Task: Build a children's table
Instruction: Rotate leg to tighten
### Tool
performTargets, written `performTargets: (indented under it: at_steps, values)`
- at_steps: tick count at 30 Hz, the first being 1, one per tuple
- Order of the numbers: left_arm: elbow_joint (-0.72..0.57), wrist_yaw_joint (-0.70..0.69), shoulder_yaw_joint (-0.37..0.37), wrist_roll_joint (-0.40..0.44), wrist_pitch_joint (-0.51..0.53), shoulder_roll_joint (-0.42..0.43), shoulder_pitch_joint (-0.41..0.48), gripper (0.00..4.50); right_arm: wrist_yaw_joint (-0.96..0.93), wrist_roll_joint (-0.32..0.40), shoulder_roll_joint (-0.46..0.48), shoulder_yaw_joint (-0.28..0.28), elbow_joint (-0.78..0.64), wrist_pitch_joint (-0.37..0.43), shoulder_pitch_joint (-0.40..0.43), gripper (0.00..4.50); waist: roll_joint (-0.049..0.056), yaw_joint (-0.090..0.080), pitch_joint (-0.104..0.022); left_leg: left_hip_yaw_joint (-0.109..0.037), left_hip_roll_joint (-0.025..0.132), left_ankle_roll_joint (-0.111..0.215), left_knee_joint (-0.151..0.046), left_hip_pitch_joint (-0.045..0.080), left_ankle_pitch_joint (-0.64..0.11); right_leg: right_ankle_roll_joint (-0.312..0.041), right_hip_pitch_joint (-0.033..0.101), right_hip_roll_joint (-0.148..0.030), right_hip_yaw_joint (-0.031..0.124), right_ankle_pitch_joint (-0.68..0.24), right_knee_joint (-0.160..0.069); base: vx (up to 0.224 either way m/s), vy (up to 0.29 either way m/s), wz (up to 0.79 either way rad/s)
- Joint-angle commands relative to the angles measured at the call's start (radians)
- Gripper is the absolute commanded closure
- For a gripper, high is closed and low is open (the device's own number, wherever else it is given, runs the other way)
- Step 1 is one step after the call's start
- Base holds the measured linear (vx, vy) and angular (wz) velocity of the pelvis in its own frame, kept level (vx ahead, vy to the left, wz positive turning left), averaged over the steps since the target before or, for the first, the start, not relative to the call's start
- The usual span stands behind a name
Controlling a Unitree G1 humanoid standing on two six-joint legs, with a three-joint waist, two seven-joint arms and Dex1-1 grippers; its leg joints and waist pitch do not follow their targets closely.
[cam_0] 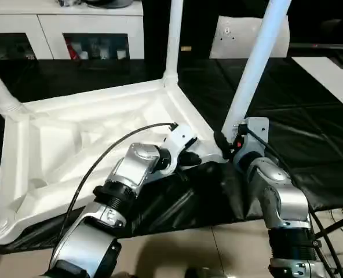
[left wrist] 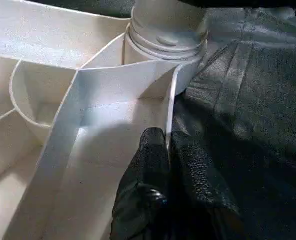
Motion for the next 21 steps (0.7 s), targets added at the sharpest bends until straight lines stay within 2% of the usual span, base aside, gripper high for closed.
performTargets:
  at_steps: [1, 3, 4, 6, 7, 8, 9, 10, 11, 13, 15, 16, 17, 20, 21]
  values:
    - [-0.055, 0.006, -0.018, -0.025, -0.058, -0.042, -0.032, 4.5, 0.151, 0.086, 0.056, 0.16, -0.007, 0.032, 0.019, 1.39, -0.004, 0.004, -0.051, -0.054, 0.098, 0.038, -0.089, 0.009, -0.208, -0.174, 0.026, -0.112, 0.064, -0.332, -0.069, 0.0, 0.0, 0.0]
    - [-0.066, -0.023, -0.027, -0.022, -0.068, -0.015, -0.016, 4.5, 0.174, 0.086, 0.029, 0.158, -0.03, 0.027, 0.034, 1.23, -0.003, 0.009, -0.053, -0.054, 0.099, 0.055, -0.087, 0.007, -0.18, -0.184, 0.03, -0.114, 0.066, -0.303, -0.065, 0.0, 0.0, 0.0]
    - [-0.082, -0.068, -0.037, -0.023, -0.085, 0.026, 0.006, 4.5, 0.221, 0.097, -0.018, 0.154, -0.067, 0.022, 0.061, 0.95, -0.005, 0.013, -0.057, -0.051, 0.098, 0.077, -0.083, 0.001, -0.13, -0.191, 0.037, -0.113, 0.066, -0.248, -0.058, 0.0, 0.0, 0.0]
    - [-0.092, -0.097, -0.042, -0.023, -0.1, 0.052, 0.02, 4.5, 0.257, 0.108, -0.047, 0.147, -0.09, 0.019, 0.077, 0.89, -0.006, 0.016, -0.058, -0.049, 0.098, 0.096, -0.08, -0.001, -0.108, -0.2, 0.038, -0.115, 0.066, -0.219, -0.053, 0.0, 0.0, 0.0]
    - [-0.1, -0.143, -0.05, -0.022, -0.124, 0.089, 0.035, 4.5, 0.313, 0.122, -0.093, 0.139, -0.119, 0.015, 0.095, 0.75, -0.006, 0.018, -0.063, -0.049, 0.096, 0.112, -0.077, -0.006, -0.077, -0.208, 0.042, -0.113, 0.065, -0.182, -0.048, 0.0, 0.0, 0.0]
    - [-0.1, -0.16, -0.051, -0.022, -0.134, 0.103, 0.04, 4.5, 0.339, 0.127, -0.117, 0.139, -0.129, 0.012, 0.102, 0.75, -0.002, 0.02, -0.063, -0.047, 0.097, 0.128, -0.074, -0.007, -0.054, -0.222, 0.041, -0.113, 0.066, -0.137, -0.042, 0.0, 0.0, 0.0]
    - [-0.1, -0.173, -0.052, -0.022, -0.141, 0.115, 0.043, 4.5, 0.36, 0.13, -0.137, 0.14, -0.137, 0.009, 0.108, 0.49, -0.002, 0.02, -0.063, -0.046, 0.097, 0.135, -0.074, -0.008, -0.045, -0.228, 0.042, -0.112, 0.065, -0.125, -0.041, 0.0, 0.0, 0.0]
    - [-0.098, -0.206, -0.056, -0.025, -0.161, 0.134, 0.047, 4.5, 0.397, 0.13, -0.169, 0.141, -0.141, -0.006, 0.114, 0.43, -0.006, 0.02, -0.063, -0.042, 0.096, 0.144, -0.071, -0.007, -0.039, -0.235, 0.04, -0.108, 0.064, -0.11, -0.04, 0.0, 0.0, 0.0]
    - [-0.098, -0.219, -0.057, -0.026, -0.166, 0.14, 0.048, 4.5, 0.411, 0.129, -0.181, 0.141, -0.142, -0.013, 0.116, 0.38, -0.004, 0.023, -0.062, -0.041, 0.095, 0.144, -0.069, -0.006, -0.042, -0.239, 0.039, -0.107, 0.064, -0.116, -0.04, 0.0, 0.0, 0.0]
    - [-0.094, -0.287, -0.069, -0.032, -0.206, 0.177, 0.054, 4.5, 0.492, 0.131, -0.246, 0.139, -0.144, -0.044, 0.125, 0.16, -0.01, 0.029, -0.056, -0.041, 0.094, 0.129, -0.07, -0.005, -0.078, -0.222, 0.039, -0.108, 0.063, -0.192, -0.048, 0.0, 0.0, 0.0]
    - [-0.097, -0.382, -0.089, -0.048, -0.261, 0.219, 0.061, 4.5, 0.589, 0.151, -0.319, 0.136, -0.151, -0.062, 0.132, 0.06, -0.004, 0.031, -0.054, -0.043, 0.099, 0.113, -0.074, -0.002, -0.11, -0.209, 0.035, -0.107, 0.062, -0.264, -0.054, 0.0, 0.0, 0.0]
    - [-0.097, -0.383, -0.089, -0.049, -0.261, 0.22, 0.061, 4.5, 0.589, 0.151, -0.319, 0.136, -0.151, -0.062, 0.132, 0.06, -0.005, 0.03, -0.053, -0.043, 0.101, 0.103, -0.076, 0.002, -0.125, -0.199, 0.034, -0.103, 0.062, -0.286, -0.054, 0.0, 0.0, 0.0]
    - [-0.1, -0.441, -0.105, -0.053, -0.287, 0.244, 0.065, 4.5, 0.641, 0.158, -0.361, 0.142, -0.152, -0.077, 0.133, 0.06, -0.001, 0.032, -0.053, -0.045, 0.103, 0.097, -0.077, 0.001, -0.134, -0.198, 0.031, -0.103, 0.061, -0.293, -0.054, 0.0, 0.0, 0.0]
    - [-0.093, -0.493, -0.124, -0.049, -0.321, 0.27, 0.064, 4.5, 0.694, 0.164, -0.403, 0.152, -0.149, -0.088, 0.133, 0.06, -0.003, 0.031, -0.053, -0.045, 0.106, 0.087, -0.079, 0.003, -0.128, -0.208, 0.03, -0.104, 0.063, -0.259, -0.049, 0.0, 0.0, 0.0]
    - [-0.082, -0.548, -0.136, -0.049, -0.349, 0.29, 0.061, 4.5, 0.768, 0.17, -0.446, 0.166, -0.144, -0.116, 0.135, 0.06, -0.004, 0.034, -0.054, -0.042, 0.106, 0.086, -0.077, 0.006, -0.127, -0.215, 0.029, -0.104, 0.064, -0.246, -0.048, 0.0, 0.0, 0.0]
